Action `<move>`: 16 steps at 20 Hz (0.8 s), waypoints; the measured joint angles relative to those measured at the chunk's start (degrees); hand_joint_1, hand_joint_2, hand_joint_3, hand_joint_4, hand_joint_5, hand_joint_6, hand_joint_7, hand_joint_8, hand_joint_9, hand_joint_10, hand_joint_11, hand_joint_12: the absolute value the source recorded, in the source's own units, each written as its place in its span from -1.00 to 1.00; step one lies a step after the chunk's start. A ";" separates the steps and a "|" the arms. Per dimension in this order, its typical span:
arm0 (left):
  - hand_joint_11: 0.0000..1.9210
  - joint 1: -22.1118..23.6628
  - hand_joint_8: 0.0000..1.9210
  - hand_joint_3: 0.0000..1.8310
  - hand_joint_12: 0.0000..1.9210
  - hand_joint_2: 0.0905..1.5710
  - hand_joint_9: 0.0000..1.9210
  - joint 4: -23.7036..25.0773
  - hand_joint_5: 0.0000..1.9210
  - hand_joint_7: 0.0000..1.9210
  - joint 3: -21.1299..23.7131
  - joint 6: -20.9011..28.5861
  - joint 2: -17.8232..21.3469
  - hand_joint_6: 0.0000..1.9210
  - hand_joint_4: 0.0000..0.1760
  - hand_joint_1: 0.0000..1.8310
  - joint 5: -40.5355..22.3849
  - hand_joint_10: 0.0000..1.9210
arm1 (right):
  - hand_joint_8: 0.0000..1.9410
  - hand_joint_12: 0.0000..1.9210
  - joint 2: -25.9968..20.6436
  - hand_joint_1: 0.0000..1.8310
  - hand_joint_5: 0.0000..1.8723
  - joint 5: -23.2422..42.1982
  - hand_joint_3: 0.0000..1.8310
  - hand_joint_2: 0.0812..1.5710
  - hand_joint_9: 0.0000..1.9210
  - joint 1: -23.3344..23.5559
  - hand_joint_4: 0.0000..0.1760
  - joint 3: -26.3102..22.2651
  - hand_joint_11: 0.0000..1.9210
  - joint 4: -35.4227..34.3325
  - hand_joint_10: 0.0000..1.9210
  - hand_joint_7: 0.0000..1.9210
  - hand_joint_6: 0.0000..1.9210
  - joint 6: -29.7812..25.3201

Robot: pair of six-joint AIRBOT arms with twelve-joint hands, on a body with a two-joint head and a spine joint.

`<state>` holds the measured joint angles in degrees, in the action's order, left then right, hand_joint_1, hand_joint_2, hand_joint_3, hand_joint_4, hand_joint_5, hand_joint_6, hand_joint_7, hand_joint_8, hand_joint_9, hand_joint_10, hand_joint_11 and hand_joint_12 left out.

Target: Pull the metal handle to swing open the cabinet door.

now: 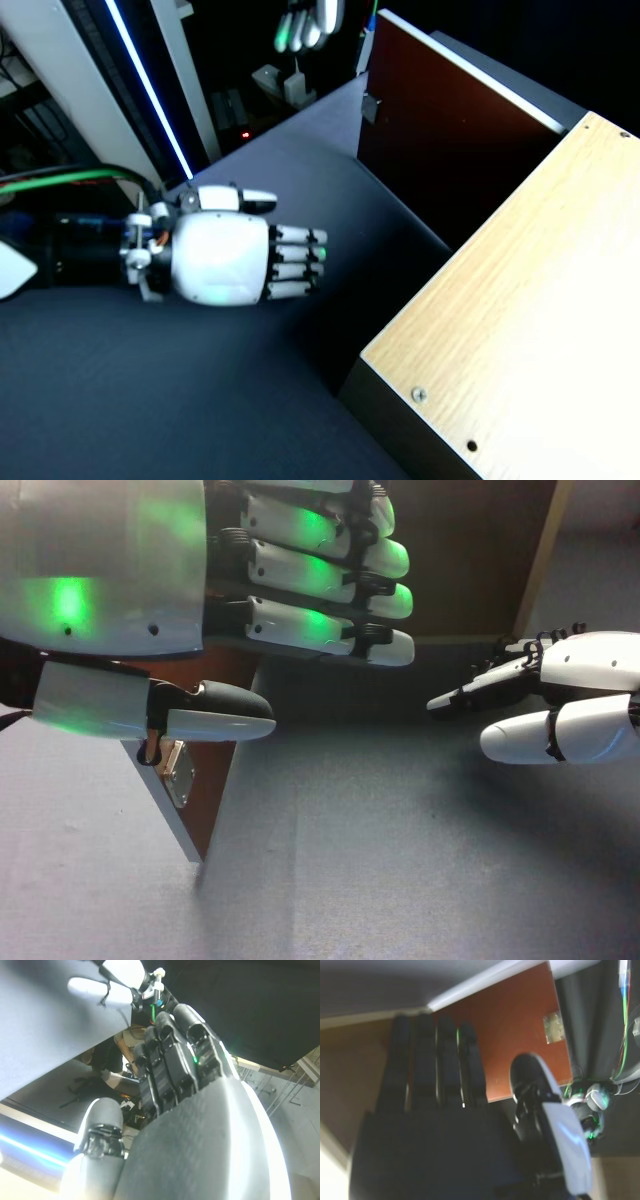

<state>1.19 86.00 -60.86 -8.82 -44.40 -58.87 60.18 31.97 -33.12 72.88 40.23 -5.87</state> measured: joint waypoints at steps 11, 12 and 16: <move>-0.92 0.00 -1.00 -0.93 -0.12 1.00 -0.55 -0.04 -0.54 -0.52 0.00 0.00 0.00 -1.00 -1.00 -1.00 0.09 -1.00 | -1.00 0.02 -3.78 -0.88 -0.57 1.09 -0.95 1.00 -0.60 1.55 -1.00 -0.09 -1.00 9.68 -1.00 -0.57 -1.00 10.82; -0.92 0.00 -1.00 -0.93 -0.12 1.00 -0.55 -0.04 -0.54 -0.52 0.00 0.00 0.00 -1.00 -1.00 -1.00 0.09 -1.00 | -1.00 0.02 -4.24 -0.88 -0.57 1.64 -0.95 1.00 -0.61 2.01 -1.00 -0.24 -1.00 12.28 -1.00 -0.58 -1.00 10.84; -0.93 0.00 -1.00 -0.93 -0.12 1.00 -0.55 -0.04 -0.55 -0.53 0.00 0.00 0.00 -1.00 -1.00 -1.00 0.04 -1.00 | -1.00 0.00 -5.46 -0.88 -0.58 4.85 -0.94 1.00 -0.61 3.76 -1.00 -1.03 -1.00 19.28 -1.00 -0.58 -1.00 10.91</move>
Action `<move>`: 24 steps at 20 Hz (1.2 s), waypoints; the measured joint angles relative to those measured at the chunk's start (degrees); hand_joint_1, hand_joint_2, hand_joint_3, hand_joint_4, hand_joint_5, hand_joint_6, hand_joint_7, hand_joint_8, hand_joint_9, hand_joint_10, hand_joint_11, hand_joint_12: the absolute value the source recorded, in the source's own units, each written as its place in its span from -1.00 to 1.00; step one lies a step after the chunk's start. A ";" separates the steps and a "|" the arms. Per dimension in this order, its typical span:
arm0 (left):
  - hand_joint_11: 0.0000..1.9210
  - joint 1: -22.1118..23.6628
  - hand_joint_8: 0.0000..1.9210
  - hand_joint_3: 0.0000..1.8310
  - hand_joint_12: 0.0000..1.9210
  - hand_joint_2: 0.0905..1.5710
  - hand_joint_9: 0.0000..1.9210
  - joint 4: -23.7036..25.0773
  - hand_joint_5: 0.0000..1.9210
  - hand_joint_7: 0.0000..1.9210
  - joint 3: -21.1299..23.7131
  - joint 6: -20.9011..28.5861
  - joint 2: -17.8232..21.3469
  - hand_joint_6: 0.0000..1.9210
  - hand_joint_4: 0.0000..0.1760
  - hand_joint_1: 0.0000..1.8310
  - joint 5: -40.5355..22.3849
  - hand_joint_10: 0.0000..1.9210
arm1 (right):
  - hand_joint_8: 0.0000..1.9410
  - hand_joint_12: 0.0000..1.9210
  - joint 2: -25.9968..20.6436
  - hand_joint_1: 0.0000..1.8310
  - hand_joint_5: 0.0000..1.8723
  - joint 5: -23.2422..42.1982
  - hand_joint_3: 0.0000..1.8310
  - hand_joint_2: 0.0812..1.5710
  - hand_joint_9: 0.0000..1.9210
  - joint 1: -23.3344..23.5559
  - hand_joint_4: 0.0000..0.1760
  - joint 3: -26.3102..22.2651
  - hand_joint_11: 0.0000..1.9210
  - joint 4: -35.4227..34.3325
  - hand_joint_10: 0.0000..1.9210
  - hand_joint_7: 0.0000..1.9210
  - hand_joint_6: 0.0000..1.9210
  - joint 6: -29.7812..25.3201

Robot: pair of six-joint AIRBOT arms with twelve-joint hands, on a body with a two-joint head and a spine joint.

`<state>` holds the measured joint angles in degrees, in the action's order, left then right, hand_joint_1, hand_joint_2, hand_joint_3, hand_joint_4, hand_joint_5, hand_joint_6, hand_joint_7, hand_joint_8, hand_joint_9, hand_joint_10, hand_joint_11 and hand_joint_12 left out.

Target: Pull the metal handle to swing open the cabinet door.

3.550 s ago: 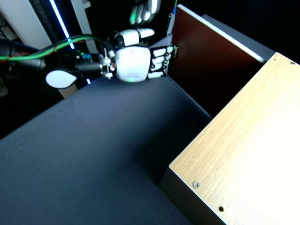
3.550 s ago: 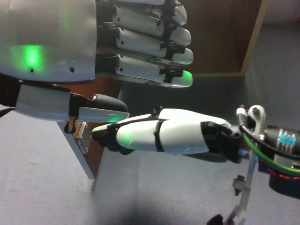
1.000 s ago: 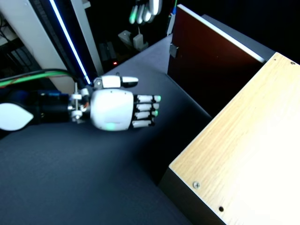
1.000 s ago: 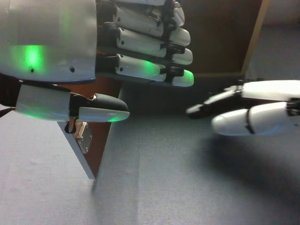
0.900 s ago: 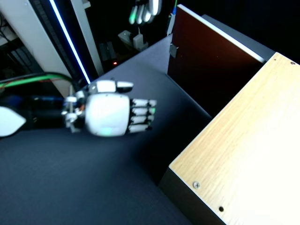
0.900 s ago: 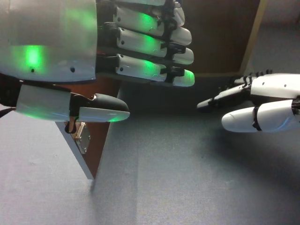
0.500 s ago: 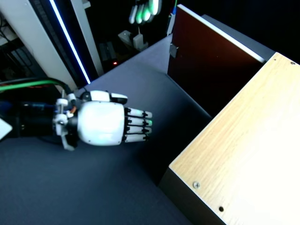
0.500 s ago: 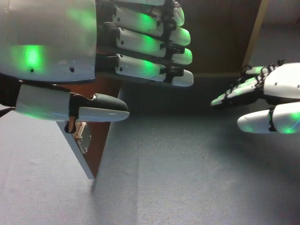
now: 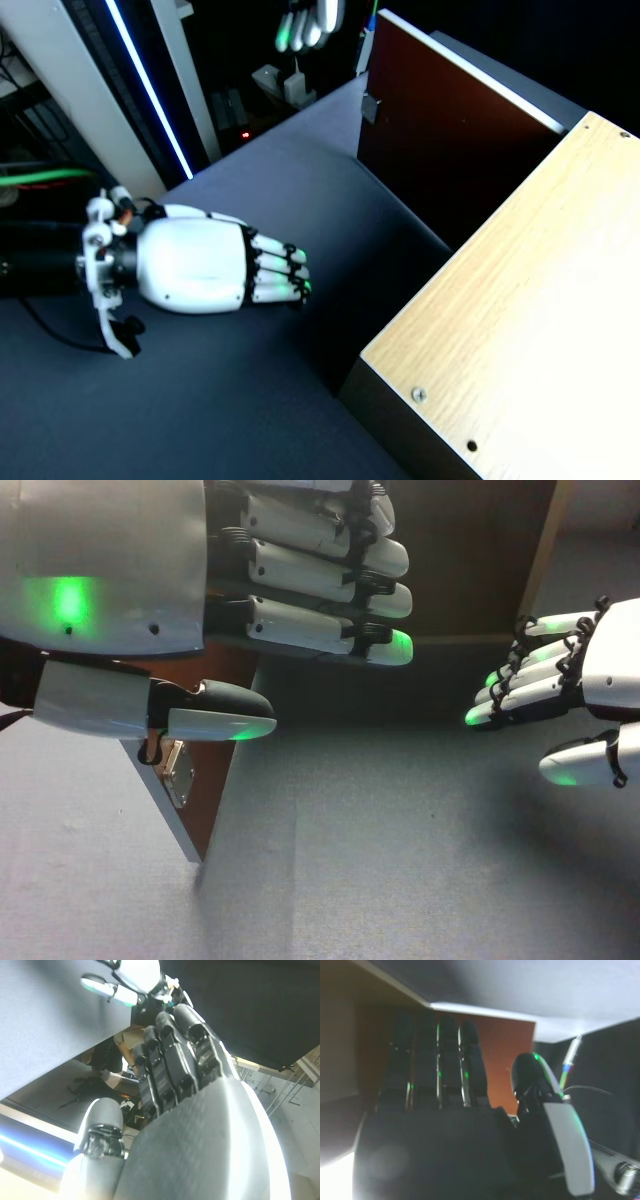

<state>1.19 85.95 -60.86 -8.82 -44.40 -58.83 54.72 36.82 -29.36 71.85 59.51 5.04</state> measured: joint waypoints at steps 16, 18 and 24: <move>-0.93 0.00 -1.00 -0.93 -0.12 1.00 -0.54 0.00 -0.54 -0.52 0.00 0.00 0.00 -1.00 -1.00 -1.00 0.00 -1.00 | -1.00 -0.01 -9.51 -0.85 -0.58 12.94 -0.96 1.00 -0.61 9.46 -1.00 -5.79 -1.00 15.72 -1.00 -0.58 -1.00 -0.22; -0.94 0.00 -1.00 -0.93 -0.13 1.00 -0.55 0.00 -0.55 -0.53 0.00 0.00 0.00 -1.00 -1.00 -1.00 0.09 -1.00 | -1.00 0.01 -10.16 -0.85 -0.57 12.98 -0.96 1.00 -0.60 10.47 -1.00 -7.61 -1.00 18.84 -1.00 -0.57 -1.00 -0.22; -0.94 0.00 -1.00 -0.93 -0.13 1.00 -0.55 0.00 -0.54 -0.53 0.00 0.00 0.00 -1.00 -1.00 -1.00 0.02 -1.00 | -1.00 0.00 -13.11 -0.86 -0.58 14.05 -0.96 1.00 -0.61 13.25 -1.00 -10.54 -1.00 20.48 -1.00 -0.58 -1.00 -0.22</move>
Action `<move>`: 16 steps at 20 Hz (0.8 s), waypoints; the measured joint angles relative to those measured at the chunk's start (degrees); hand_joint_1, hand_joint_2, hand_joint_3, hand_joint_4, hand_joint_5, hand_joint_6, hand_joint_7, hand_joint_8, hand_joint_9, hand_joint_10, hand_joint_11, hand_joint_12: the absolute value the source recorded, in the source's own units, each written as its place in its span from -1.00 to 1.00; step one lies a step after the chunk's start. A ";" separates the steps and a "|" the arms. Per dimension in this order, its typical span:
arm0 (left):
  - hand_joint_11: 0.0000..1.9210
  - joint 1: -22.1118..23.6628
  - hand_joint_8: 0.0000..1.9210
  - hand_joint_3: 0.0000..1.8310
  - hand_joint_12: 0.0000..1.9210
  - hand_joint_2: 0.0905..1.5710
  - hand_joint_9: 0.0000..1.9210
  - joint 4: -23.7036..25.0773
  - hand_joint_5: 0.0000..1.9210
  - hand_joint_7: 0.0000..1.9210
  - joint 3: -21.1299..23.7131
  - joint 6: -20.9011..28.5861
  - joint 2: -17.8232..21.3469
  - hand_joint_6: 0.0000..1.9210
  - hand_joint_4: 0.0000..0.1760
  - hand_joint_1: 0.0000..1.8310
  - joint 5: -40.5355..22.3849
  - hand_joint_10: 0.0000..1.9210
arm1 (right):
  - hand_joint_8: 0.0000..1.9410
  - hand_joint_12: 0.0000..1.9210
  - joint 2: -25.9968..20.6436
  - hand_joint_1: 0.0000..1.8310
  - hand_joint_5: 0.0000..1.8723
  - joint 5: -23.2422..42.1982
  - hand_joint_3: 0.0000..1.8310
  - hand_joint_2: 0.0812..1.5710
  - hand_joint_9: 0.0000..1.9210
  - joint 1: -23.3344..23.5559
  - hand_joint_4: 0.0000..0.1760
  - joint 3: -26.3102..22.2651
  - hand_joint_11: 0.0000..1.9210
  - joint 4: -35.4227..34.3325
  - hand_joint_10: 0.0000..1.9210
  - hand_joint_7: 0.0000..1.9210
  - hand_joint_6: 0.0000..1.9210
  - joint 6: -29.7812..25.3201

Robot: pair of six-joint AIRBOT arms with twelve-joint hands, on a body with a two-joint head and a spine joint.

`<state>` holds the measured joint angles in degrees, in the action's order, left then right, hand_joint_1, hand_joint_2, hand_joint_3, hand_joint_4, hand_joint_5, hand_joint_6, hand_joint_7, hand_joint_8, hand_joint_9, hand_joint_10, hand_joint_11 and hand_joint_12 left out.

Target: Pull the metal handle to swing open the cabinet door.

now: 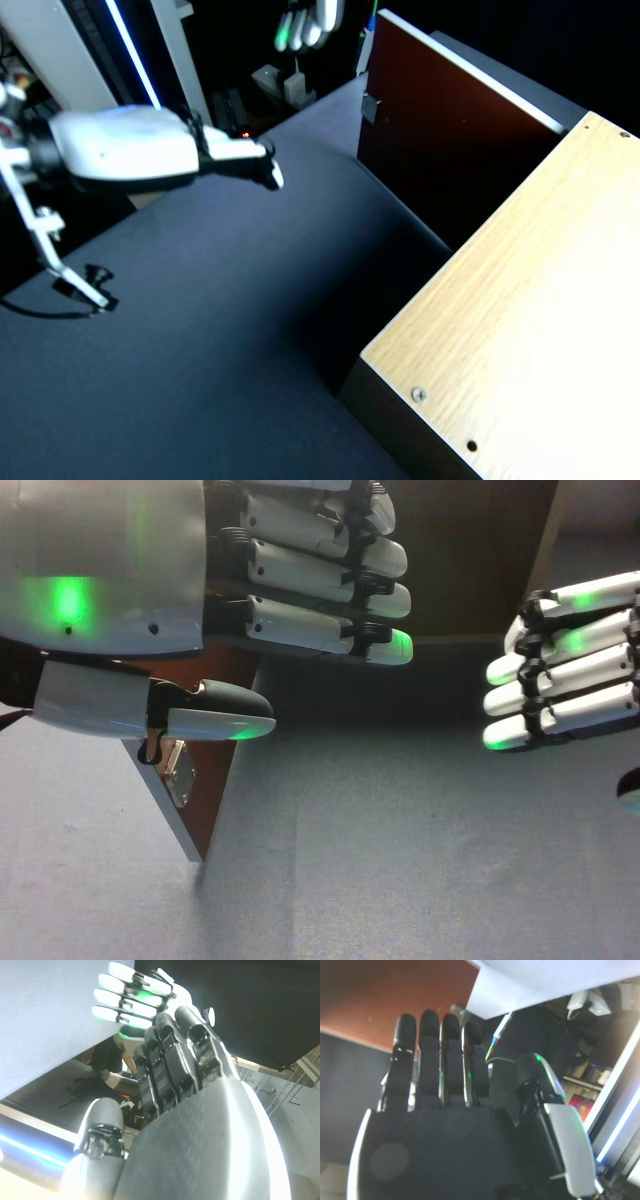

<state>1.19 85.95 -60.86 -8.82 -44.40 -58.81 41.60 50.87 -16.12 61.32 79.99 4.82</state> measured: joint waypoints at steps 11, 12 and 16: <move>-0.93 0.00 -1.00 -0.92 -0.12 1.00 -0.55 0.00 -0.55 -0.53 0.00 0.00 0.00 -1.00 -1.00 -1.00 0.00 -1.00 | -1.00 0.00 -2.73 -0.87 -0.58 0.57 -0.95 1.00 -0.60 4.48 -1.00 -3.65 -1.00 3.69 -1.00 -0.58 -1.00 -0.79; -0.94 0.00 -1.00 -0.92 -0.13 1.00 -0.55 0.00 -0.55 -0.53 0.00 0.00 0.00 -1.00 -1.00 -1.00 0.00 -1.00 | -1.00 0.00 -3.21 -0.87 -0.58 0.79 -0.95 1.00 -0.61 5.03 -1.00 -4.22 -1.00 3.93 -1.00 -0.58 -1.00 -0.94; -0.94 0.00 -1.00 -0.92 -0.13 1.00 -0.55 0.00 -0.55 -0.53 0.00 0.00 0.00 -1.00 -1.00 -1.00 0.02 -1.00 | -1.00 -0.01 -4.24 -0.87 -0.58 2.16 -0.95 1.00 -0.61 5.97 -1.00 -6.25 -1.00 7.26 -1.00 -0.58 -1.00 -1.05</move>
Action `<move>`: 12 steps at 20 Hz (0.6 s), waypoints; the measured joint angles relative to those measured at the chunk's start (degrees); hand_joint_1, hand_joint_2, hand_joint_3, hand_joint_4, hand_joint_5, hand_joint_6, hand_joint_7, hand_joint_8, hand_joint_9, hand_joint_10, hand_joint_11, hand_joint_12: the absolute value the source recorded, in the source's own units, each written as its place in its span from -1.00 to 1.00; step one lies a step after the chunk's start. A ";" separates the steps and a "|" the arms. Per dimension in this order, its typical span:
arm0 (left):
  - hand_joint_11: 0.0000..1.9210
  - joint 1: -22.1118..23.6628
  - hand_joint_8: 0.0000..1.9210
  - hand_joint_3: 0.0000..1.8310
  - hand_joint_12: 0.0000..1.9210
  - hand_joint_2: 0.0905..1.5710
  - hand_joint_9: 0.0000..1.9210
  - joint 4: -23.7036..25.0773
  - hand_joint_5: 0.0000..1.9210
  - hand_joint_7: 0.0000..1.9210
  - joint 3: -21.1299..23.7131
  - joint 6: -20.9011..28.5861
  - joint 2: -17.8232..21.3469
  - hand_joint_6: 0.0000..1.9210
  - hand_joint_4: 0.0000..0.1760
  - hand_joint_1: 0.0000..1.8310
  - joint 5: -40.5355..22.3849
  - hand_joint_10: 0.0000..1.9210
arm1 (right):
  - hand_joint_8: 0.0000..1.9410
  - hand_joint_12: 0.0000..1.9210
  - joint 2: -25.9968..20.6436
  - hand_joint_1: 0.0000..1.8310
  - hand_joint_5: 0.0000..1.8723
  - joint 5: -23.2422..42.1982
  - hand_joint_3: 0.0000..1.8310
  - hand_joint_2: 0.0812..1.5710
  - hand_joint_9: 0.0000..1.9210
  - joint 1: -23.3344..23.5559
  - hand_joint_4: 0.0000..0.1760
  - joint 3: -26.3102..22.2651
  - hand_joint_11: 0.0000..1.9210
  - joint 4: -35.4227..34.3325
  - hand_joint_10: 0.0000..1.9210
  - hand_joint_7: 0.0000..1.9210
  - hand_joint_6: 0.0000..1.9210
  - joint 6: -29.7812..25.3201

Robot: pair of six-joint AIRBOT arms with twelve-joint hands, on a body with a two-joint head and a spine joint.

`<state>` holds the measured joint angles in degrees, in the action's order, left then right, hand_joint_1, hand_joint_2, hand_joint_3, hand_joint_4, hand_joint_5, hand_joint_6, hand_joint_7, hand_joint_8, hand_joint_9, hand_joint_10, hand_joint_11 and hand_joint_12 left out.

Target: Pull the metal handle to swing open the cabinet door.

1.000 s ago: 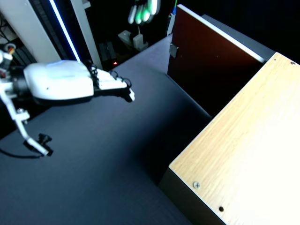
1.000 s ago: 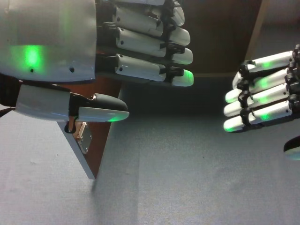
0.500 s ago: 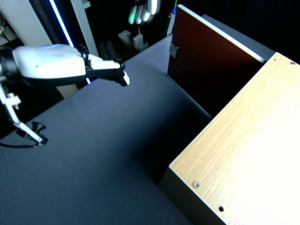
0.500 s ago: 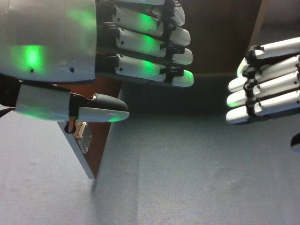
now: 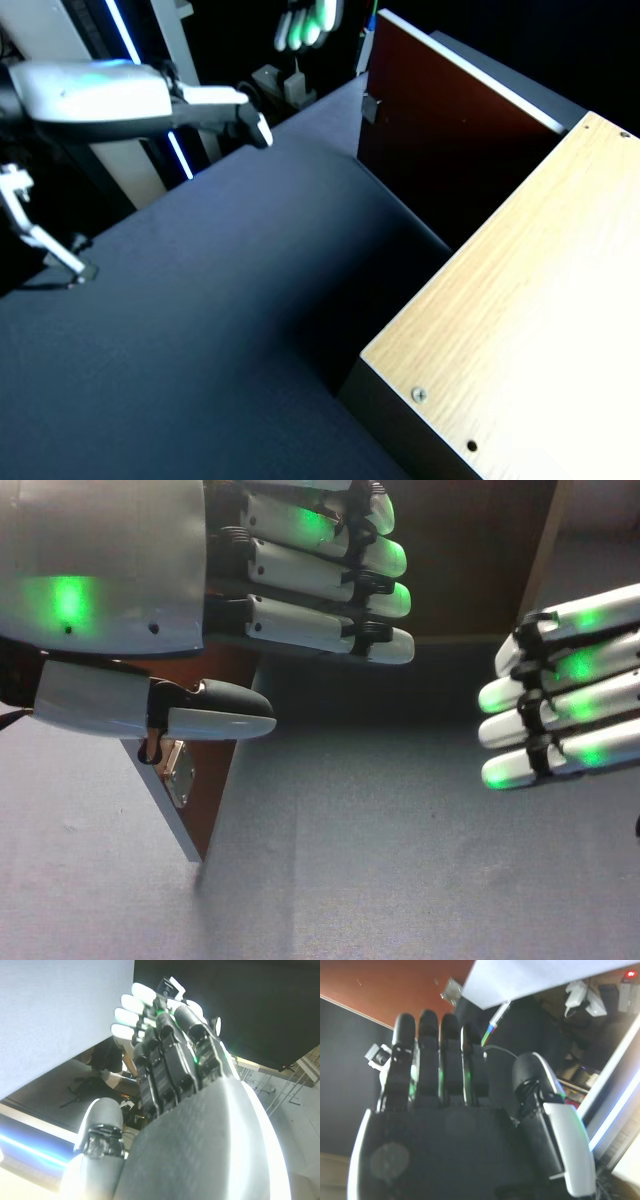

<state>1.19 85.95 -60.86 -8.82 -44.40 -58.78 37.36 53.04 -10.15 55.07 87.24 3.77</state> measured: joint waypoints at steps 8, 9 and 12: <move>-0.94 0.00 -1.00 -0.92 -0.13 1.00 -0.56 0.00 -0.55 -0.53 0.00 0.00 0.00 -1.00 -1.00 -1.00 -0.02 -1.00 | -1.00 -0.02 -0.20 -0.86 -0.58 0.68 -0.95 1.00 -0.61 0.02 -1.00 -0.70 -1.00 -0.37 -1.00 -0.58 -1.00 -0.02; -0.94 0.00 -1.00 -0.92 -0.13 1.00 -0.56 0.00 -0.55 -0.53 0.00 0.00 0.00 -1.00 -1.00 -1.00 -0.02 -1.00 | -1.00 -0.02 -0.20 -0.87 -0.58 0.68 -0.95 1.00 -0.62 0.28 -1.00 -0.81 -1.00 0.11 -1.00 -0.58 -1.00 -0.04; -0.94 0.00 -1.00 -0.91 -0.13 1.00 -0.56 0.00 -0.55 -0.54 0.00 0.00 0.00 -1.00 -1.00 -1.00 0.00 -1.00 | -1.00 -0.02 -0.20 -0.87 -0.58 0.72 -0.95 1.00 -0.62 0.61 -1.00 -0.81 -1.00 0.20 -1.00 -0.59 -1.00 -0.20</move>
<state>1.19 85.95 -60.86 -8.82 -44.40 -58.78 37.17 53.76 -9.54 54.26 87.44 3.57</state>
